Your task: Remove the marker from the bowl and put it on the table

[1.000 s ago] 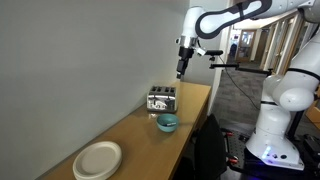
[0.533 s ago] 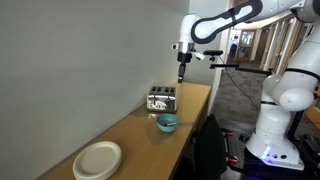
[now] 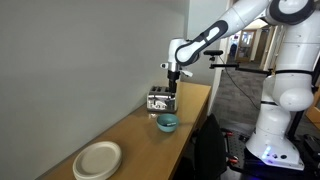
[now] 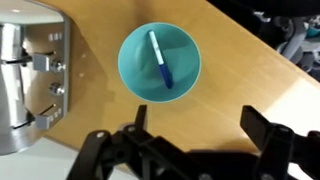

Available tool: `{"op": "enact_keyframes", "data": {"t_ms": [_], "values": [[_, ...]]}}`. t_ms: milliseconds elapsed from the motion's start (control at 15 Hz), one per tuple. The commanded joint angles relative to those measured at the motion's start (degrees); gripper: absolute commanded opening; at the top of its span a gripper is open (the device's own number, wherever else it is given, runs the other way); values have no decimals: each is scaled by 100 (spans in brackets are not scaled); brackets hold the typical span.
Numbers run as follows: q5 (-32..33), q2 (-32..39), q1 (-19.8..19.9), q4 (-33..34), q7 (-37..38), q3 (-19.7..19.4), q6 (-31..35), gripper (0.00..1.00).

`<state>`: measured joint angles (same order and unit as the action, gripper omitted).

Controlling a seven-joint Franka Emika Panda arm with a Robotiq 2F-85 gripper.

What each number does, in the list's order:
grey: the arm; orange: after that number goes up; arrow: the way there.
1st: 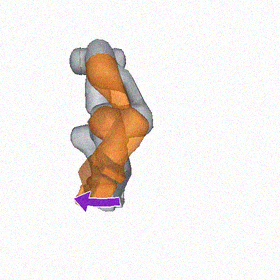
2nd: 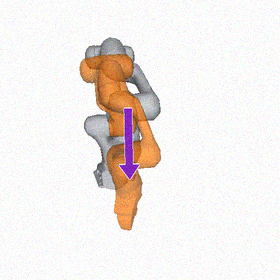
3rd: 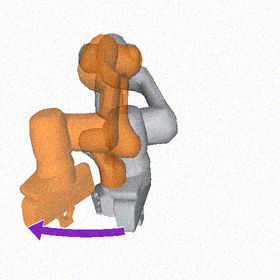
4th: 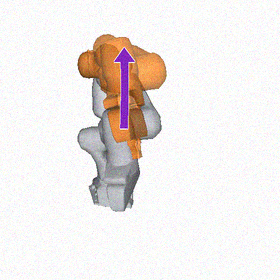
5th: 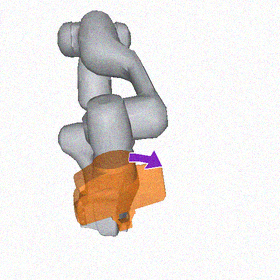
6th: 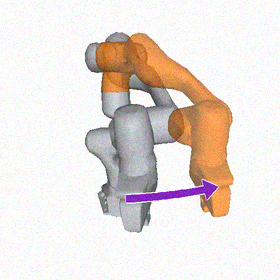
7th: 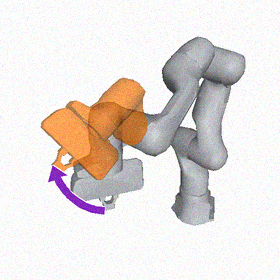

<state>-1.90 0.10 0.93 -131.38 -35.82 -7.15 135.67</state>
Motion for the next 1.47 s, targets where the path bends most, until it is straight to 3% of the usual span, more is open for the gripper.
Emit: {"op": "enact_keyframes", "data": {"t_ms": [0,333,800,1400], "values": [[-368,833,185,373,-934,192,433,100],[-643,1907,726,858,-1832,665,649,100],[-343,2997,1180,1568,-1937,958,804,100],[239,4087,1434,2479,-1895,1059,984,100]]}}
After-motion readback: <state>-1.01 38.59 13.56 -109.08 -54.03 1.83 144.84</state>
